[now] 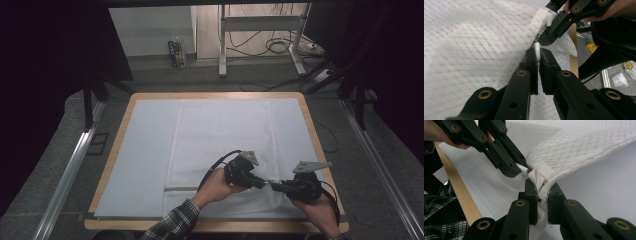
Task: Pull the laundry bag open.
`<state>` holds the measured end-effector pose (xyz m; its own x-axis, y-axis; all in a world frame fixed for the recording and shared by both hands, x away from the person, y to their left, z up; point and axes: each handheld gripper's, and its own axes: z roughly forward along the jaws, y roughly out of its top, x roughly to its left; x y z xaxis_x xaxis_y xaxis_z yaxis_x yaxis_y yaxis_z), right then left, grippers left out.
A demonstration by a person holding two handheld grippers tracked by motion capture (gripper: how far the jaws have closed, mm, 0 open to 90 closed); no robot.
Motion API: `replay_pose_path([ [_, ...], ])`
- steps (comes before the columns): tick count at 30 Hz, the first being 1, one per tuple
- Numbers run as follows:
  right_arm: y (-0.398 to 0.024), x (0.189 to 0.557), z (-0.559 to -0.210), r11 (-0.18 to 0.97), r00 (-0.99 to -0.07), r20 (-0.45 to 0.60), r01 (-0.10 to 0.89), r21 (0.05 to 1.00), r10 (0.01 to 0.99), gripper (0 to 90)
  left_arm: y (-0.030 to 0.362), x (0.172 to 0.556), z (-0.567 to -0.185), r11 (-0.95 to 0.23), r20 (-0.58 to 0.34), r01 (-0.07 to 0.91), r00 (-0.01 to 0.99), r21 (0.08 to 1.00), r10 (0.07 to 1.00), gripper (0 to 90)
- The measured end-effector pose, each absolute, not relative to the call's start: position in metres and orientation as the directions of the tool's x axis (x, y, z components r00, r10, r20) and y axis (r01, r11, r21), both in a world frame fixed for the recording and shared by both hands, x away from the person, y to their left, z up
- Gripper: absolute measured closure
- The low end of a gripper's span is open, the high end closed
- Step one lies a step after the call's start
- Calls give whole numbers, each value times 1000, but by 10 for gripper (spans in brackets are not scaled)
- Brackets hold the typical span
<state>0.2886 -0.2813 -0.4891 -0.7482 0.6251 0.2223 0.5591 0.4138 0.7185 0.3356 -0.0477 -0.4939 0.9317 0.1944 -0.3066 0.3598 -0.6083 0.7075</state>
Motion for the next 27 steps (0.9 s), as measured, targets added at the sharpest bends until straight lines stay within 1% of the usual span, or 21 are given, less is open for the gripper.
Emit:
replay_pose_path([
  [11, -280, 288, -488, 404, -741, 228, 566, 719, 632, 812, -58, 332, -500, -609, -296, 371, 928, 701, 224, 844],
  [13, -280, 288, -489, 399, -739, 232, 568, 719, 633, 812, -59, 332, -500, -611, -290, 373, 928, 698, 235, 856],
  [15, -281, 288, -489, 398, -738, 233, 569, 720, 634, 813, -59, 332, -501, -608, -303, 385, 923, 694, 239, 861],
  [22, -280, 287, -488, 412, -741, 211, 560, 719, 638, 828, -57, 332, -500, -615, -302, 393, 919, 683, 252, 876],
  [26, -279, 285, -487, 426, -721, 165, 560, 711, 673, 839, -56, 331, -500, -634, -284, 383, 924, 672, 257, 878],
  [27, -280, 286, -487, 420, -716, 171, 565, 710, 677, 840, -56, 330, -500, -638, -279, 378, 926, 671, 255, 878],
])
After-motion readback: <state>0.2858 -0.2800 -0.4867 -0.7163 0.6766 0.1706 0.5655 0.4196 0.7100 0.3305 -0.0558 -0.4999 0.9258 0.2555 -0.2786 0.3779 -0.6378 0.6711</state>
